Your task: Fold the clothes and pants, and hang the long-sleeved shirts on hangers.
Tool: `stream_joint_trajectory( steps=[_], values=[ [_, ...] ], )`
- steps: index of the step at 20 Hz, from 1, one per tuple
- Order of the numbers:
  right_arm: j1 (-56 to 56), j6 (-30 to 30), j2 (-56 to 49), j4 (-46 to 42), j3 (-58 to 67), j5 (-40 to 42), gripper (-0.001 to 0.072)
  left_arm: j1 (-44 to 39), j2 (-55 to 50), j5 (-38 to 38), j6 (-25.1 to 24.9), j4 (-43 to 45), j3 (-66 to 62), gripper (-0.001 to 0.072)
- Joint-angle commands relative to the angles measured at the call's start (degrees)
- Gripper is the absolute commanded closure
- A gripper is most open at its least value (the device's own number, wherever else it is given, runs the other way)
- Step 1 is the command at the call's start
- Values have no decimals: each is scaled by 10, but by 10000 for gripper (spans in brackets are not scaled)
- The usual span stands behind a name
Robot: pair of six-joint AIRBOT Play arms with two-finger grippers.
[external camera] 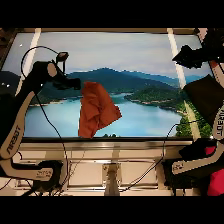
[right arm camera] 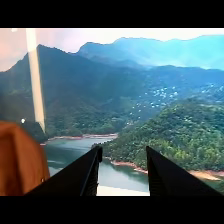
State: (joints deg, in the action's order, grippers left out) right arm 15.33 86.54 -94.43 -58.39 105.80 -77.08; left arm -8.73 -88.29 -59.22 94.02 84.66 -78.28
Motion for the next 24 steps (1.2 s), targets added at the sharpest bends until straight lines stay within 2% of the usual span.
stream_joint_trajectory(
  steps=[1,2,3,5,8,11,12,15,16,17,18,21,23,24],
  values=[
    [-4,-1,-5,28,-12,-3,390,66,-45,33,71,-16,-2,144],
    [-10,-5,-9,28,-25,-5,477,85,-38,31,71,-42,-5,227],
    [-19,-22,-15,28,-40,-15,704,99,-27,30,71,-66,-5,355],
    [-41,-55,-22,43,-88,-18,699,118,1,20,21,-102,-5,704],
    [-70,-141,-22,145,-191,-55,700,117,43,-24,-74,-104,3,699],
    [-97,-197,-22,267,-306,-115,700,113,108,-23,-124,-129,95,700],
    [-112,-209,-22,293,-341,-127,699,113,141,-19,-146,-147,147,700],
    [-162,-199,-22,286,-399,-121,687,108,251,-21,-245,-188,292,701],
    [-180,-186,-22,286,-409,-99,595,100,285,-23,-273,-194,327,700],
    [-197,-164,-23,281,-413,-76,427,88,316,-26,-291,-194,357,699],
    [-215,-148,-25,265,-413,-61,358,73,338,-30,-300,-194,379,700],
    [-255,-98,-34,206,-414,-57,335,31,373,-40,-304,-187,416,699],
    [-276,-94,-41,226,-413,-56,321,11,374,-40,-304,-188,417,700],
    [-290,-94,-45,236,-413,-54,286,5,374,-40,-304,-188,417,700]
  ],
)
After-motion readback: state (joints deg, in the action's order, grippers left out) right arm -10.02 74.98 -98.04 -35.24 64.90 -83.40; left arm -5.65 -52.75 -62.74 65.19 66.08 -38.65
